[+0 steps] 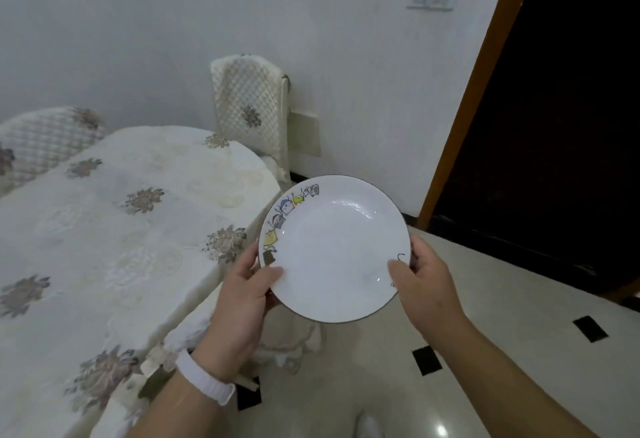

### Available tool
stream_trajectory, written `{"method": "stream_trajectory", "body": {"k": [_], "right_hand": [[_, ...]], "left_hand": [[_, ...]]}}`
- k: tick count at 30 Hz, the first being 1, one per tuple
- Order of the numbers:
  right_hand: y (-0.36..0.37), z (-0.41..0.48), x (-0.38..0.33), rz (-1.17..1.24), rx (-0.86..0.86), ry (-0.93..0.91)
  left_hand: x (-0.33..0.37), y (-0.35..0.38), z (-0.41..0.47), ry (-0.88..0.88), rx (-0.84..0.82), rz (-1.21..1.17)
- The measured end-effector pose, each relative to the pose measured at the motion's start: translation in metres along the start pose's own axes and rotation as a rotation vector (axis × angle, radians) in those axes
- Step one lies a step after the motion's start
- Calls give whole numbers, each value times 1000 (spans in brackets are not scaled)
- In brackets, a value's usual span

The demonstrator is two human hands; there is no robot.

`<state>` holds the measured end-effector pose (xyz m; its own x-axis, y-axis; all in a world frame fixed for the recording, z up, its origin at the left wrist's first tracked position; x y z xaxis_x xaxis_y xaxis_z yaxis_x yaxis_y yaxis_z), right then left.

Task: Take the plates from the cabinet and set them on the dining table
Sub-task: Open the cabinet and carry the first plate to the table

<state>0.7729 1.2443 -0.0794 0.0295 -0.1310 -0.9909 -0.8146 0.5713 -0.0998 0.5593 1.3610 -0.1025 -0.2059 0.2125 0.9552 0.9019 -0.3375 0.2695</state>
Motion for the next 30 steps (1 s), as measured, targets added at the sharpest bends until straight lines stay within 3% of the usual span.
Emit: {"method": "stream_trajectory", "body": {"k": [12, 30], "right_hand": [[127, 96, 0, 48, -452, 53], [324, 215, -18, -311, -687, 2]], "left_hand": [[33, -89, 14, 79, 447, 41], [35, -239, 134, 125, 657, -106]]}}
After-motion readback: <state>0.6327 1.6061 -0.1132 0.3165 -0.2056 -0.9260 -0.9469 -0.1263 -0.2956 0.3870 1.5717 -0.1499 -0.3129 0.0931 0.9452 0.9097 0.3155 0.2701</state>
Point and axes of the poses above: each hand's wrist, its own z-axis towards the middle knuckle, its own y-axis out of the palm, x = y × z, the point moved 6 cm from there along z, towards the middle knuckle, and after that the axes turned 5 degrees about y, right-handed, at the moved point
